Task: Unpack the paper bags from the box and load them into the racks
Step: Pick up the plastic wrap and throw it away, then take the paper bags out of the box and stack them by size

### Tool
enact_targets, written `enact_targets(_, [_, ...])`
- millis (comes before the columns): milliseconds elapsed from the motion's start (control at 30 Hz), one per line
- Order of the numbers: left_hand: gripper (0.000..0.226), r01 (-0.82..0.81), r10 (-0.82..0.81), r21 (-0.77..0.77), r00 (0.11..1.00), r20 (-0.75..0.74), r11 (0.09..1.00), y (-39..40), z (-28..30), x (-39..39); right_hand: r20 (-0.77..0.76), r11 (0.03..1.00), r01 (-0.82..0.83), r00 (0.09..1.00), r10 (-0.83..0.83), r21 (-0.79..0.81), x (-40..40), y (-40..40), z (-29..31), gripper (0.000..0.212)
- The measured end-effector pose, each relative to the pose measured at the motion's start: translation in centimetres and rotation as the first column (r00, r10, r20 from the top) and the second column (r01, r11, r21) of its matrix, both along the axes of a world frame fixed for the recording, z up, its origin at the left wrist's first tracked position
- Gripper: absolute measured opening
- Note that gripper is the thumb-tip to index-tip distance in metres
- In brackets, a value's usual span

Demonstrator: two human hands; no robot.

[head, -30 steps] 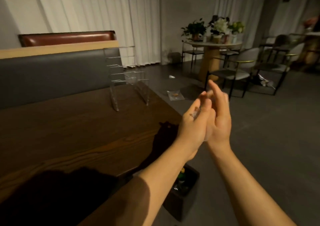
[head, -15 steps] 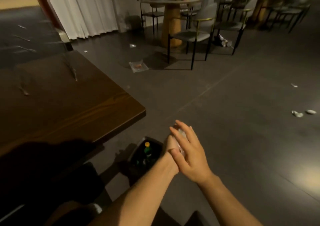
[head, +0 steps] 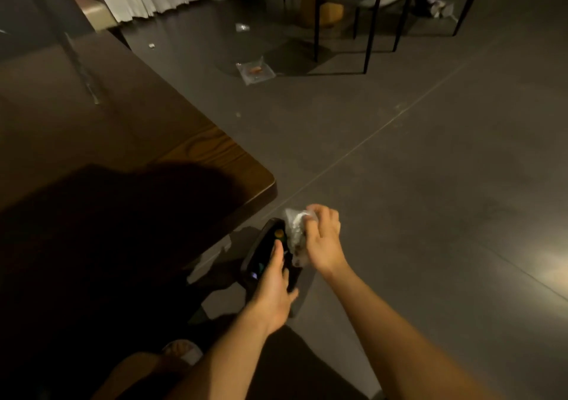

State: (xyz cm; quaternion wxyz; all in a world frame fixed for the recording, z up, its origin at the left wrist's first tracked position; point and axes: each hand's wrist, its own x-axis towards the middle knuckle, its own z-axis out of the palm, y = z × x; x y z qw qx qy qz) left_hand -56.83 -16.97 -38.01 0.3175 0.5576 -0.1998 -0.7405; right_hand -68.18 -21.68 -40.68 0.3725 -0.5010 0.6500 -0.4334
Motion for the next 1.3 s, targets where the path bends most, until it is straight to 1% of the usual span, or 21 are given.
enact_targets(67, [0.077,-0.037,0.035,0.020,0.996,0.082,0.999,-0.3,-0.8,1.0,-0.022,0.998,-0.066,0.998,0.066,-0.007,1.0,-1.2,-1.2,0.029])
enact_targets(133, [0.074,-0.044,0.041,0.030,0.995,0.092,0.999,-0.2,-1.6,1.7,-0.017,0.984,-0.166,0.986,0.167,0.064,1.7,-1.8,-2.9,0.044])
enact_targets(200, [0.072,-0.059,0.056,0.025,0.993,0.102,0.998,-0.1,-1.6,1.9,0.064,0.937,-0.271,0.963,0.263,0.221,1.8,-1.7,-4.1,0.064])
enact_targets(233, [0.072,-0.072,0.071,0.006,0.992,0.104,0.997,0.0,-1.5,2.1,0.124,0.908,-0.305,0.952,0.281,0.286,1.6,-1.4,-4.2,0.069])
enact_targets(300, [0.070,-0.099,0.099,-0.004,0.990,0.099,0.995,0.1,-1.1,2.2,0.212,0.893,-0.309,0.945,0.249,0.327,1.2,-0.7,-4.2,0.070])
enact_targets(433, [0.070,-0.096,0.099,-0.056,0.993,0.071,0.994,0.1,0.3,1.2,0.298,0.922,-0.238,0.944,0.145,0.306,0.2,1.2,-2.1,0.064])
enact_targets(600, [0.072,-0.027,0.031,-0.111,0.999,0.031,0.993,1.1,4.3,-3.1,0.363,0.972,-0.152,0.929,0.077,0.181,-2.6,4.2,3.9,0.056])
enact_targets(667, [0.073,0.027,-0.020,-0.140,0.999,0.049,0.990,1.5,6.1,-5.2,0.367,0.984,-0.114,0.928,0.056,0.137,-4.3,5.3,6.3,0.054])
enact_targets(767, [0.069,0.121,-0.110,-0.226,0.992,0.063,0.967,2.5,9.5,-8.4,0.378,0.997,-0.046,0.926,0.018,0.067,-7.3,7.5,10.4,0.052])
enact_targets(833, [0.067,0.182,-0.171,-0.322,0.983,0.061,0.929,3.2,12.4,-10.4,0.355,1.000,-0.005,0.935,0.006,-0.003,-9.1,8.9,13.7,0.050])
enact_targets(900, [0.066,0.235,-0.227,-0.435,0.971,0.071,0.869,3.9,15.8,-11.5,0.325,0.997,0.017,0.946,0.009,-0.078,-10.4,10.3,17.5,0.048])
enact_targets(967, [0.067,0.273,-0.264,-0.544,0.960,0.097,0.793,4.2,19.8,-11.6,0.293,0.987,-0.003,0.955,0.050,-0.161,-11.0,11.3,21.5,0.047])
enact_targets(1067, [0.083,0.339,-0.279,-0.690,0.939,0.203,0.640,4.8,27.4,-8.8,0.225,0.952,-0.081,0.962,0.152,-0.296,-9.7,12.5,28.6,0.047])
enact_targets(1133, [0.086,0.349,-0.229,-0.764,0.937,0.265,0.543,5.8,32.3,-5.3,0.167,0.902,-0.171,0.953,0.254,-0.397,-7.0,13.1,33.1,0.046])
enact_targets(1200, [0.082,0.351,-0.153,-0.813,0.936,0.317,0.464,7.0,36.7,-0.7,0.101,0.827,-0.272,0.926,0.364,-0.492,-3.0,13.4,37.1,0.046])
enact_targets(1233, [0.080,0.359,-0.097,-0.825,0.930,0.353,0.437,7.5,38.7,2.0,0.063,0.784,-0.329,0.904,0.422,-0.527,-0.6,13.4,39.0,0.047])
enact_targets(1300, [0.081,0.377,0.026,-0.826,0.904,0.426,0.419,8.8,42.1,7.7,-0.004,0.696,-0.437,0.848,0.529,-0.569,4.6,13.6,42.3,0.050])
